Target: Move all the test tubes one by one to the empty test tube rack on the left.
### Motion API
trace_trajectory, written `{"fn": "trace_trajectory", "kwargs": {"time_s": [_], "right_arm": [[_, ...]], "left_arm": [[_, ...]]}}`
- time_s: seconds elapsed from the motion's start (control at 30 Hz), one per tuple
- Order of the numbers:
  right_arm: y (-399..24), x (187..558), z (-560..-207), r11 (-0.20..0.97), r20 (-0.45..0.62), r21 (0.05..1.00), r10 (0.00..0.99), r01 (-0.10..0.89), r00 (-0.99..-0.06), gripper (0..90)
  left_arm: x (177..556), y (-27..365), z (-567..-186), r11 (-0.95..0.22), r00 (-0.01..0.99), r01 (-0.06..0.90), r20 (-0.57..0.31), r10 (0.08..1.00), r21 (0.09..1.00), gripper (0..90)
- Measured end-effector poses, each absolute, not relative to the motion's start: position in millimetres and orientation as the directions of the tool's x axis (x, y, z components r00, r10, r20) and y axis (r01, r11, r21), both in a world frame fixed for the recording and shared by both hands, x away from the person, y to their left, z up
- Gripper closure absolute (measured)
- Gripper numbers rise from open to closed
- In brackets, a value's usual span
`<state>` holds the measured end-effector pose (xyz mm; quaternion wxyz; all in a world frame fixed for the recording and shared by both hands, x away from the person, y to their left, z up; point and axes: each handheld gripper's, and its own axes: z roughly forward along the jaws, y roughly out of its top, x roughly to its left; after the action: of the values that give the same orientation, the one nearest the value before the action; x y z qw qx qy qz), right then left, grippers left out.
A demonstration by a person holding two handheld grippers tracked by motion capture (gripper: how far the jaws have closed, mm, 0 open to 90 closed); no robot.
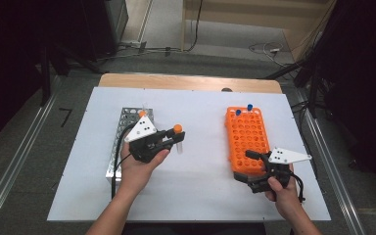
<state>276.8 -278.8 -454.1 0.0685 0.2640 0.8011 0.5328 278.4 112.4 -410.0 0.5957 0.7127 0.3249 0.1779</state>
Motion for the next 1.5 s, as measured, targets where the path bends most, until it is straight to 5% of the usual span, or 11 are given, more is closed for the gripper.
{"fn": "trace_trajectory", "kwargs": {"time_s": [1.13, 1.5], "right_arm": [[-312.9, 283.2, -457.5, 0.278, 0.143, 0.887, 0.594, 0.369, -0.792, 0.0], [-317.2, 283.6, -457.9, 0.271, 0.146, 0.887, 0.603, 0.373, -0.784, 0.0]], "left_arm": [[300.7, 185.7, -414.8, -0.006, 0.491, 0.206, -0.098, 0.866, 0.978, 74.8], [306.8, 182.2, -424.0, -0.038, 0.443, 0.211, -0.061, 0.894, 0.977, 74.8]]}}
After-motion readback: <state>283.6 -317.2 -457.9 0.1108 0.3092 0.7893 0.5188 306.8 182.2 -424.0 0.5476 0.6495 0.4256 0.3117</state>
